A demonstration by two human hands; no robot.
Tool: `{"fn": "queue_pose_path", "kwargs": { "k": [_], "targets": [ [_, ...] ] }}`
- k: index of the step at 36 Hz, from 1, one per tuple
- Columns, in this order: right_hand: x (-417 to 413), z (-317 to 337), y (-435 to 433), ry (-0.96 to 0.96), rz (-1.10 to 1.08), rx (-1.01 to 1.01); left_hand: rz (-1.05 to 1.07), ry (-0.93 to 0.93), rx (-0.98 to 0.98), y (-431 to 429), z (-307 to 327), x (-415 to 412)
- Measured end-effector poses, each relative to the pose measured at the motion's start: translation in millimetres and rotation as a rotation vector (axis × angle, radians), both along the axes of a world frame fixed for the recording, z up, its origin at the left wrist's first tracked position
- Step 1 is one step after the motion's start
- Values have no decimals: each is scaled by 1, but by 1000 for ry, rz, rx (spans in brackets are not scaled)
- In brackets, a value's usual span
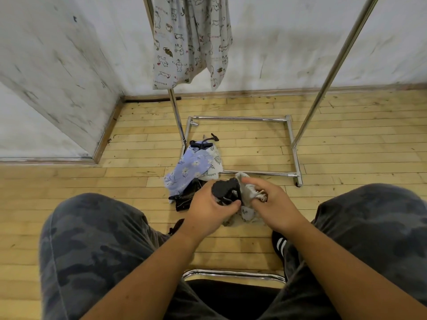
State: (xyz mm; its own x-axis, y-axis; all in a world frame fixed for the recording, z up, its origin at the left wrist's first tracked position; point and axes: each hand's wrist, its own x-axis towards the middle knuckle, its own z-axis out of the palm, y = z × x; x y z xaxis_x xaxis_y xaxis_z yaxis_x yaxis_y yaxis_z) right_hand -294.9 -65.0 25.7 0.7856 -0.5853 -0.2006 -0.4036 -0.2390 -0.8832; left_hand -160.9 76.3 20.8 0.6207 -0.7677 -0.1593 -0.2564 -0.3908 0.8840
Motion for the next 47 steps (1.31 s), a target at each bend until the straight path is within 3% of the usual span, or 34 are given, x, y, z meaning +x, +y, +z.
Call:
{"fn": "queue_pose_path", "kwargs": {
  "k": [7,10,17,23,29,42,44,47],
  "targets": [
    [0,9,6,-56,-21,89,58,-163,21,-4,-10,2],
    [2,5,2,-45,-89,125,-43,-170,83,1,-13,13],
    [-6,-7,-15,178,-320,61,-126,-90,181,12,-23,23],
    [-8,-12,-16,235,-401,-56,152,-162,252,11,-28,27],
    [-9,-9,-16,261,-426,-70,187,-192,258,13,-29,29],
    [-9,-10,-16,240,-340,-2,244,67,294,7,-24,33],
    [-9,-12,-17,273,-330,-20,296,191,250,5,-20,35],
    [-9,-15,-17,302,-350,-37,431,521,23,4,-17,34]
  ]
}}
